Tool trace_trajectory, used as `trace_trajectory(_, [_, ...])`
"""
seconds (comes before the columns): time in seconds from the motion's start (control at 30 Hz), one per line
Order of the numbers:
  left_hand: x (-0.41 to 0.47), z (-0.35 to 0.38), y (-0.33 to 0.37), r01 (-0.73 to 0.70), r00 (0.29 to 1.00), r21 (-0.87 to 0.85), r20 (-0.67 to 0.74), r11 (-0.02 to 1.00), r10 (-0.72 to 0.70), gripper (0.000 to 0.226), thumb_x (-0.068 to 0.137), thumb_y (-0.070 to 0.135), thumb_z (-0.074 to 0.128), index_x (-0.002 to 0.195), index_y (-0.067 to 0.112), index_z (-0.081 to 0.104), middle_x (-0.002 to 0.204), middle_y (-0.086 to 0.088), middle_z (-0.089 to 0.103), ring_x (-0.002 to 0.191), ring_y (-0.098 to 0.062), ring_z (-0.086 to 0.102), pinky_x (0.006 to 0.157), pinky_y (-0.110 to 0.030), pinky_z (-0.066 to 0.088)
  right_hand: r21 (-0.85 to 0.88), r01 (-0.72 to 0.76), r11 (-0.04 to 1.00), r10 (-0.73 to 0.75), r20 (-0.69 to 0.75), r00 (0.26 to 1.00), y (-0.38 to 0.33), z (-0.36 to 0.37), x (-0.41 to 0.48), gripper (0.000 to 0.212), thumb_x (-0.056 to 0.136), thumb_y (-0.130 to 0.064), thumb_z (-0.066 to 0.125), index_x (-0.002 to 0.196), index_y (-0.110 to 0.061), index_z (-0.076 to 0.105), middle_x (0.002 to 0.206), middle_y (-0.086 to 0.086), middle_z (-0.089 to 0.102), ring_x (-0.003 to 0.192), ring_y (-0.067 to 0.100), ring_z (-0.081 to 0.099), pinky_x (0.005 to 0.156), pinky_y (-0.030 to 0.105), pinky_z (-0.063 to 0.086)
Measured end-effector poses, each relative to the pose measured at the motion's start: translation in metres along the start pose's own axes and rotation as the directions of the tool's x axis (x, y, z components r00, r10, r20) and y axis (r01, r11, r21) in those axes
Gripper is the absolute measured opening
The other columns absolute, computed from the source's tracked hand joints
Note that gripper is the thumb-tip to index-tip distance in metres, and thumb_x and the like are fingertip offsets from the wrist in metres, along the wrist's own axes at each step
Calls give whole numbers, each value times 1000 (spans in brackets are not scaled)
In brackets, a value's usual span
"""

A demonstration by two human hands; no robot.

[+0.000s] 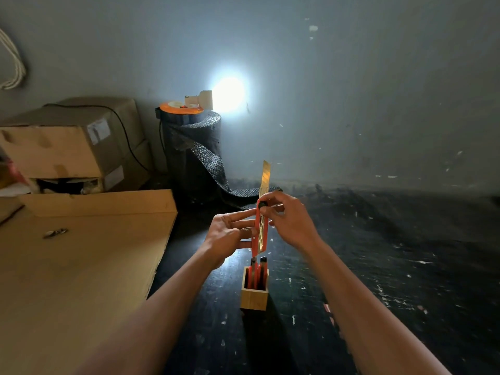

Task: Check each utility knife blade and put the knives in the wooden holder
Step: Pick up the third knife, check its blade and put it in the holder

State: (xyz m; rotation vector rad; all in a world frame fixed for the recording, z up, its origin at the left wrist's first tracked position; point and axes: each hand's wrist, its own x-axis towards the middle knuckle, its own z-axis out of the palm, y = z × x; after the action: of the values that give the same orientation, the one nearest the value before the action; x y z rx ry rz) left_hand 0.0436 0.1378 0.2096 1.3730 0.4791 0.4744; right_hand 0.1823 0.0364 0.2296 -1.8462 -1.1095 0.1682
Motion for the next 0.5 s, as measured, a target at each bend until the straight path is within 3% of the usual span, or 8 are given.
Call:
trace_trajectory(0.13, [0, 0, 1, 7, 1000, -28, -4, 1000, -7, 72, 78, -34, 33, 124, 8, 69, 100, -16, 80, 84, -28, 79, 66, -41, 65, 40, -4, 999, 3, 29, 1000, 0, -1, -3, 19, 94, -15, 70, 111, -20, 72, 108, -6, 70, 98, 13, 67, 86, 29, 58])
trace_trajectory(0.33, [2, -1, 8, 7, 1000, -85, -24, 996, -9, 51, 88, -25, 55, 123, 8, 71, 103, -15, 80, 87, -28, 79, 63, -37, 63, 112, -25, 993, 15, 85, 996, 5, 5, -18, 18, 94, -16, 70, 112, -21, 71, 111, -2, 72, 99, 16, 70, 86, 30, 61])
trace_trajectory(0.5, [1, -1, 11, 25, 999, -99, -20, 995, -27, 52, 88, -26, 53, 120, 9, 72, 101, -12, 81, 85, -26, 80, 61, -36, 63, 153, -60, 986, 48, 79, 996, 9, 11, -29, 18, 95, -18, 69, 112, -22, 71, 111, -4, 73, 99, 15, 71, 84, 30, 62])
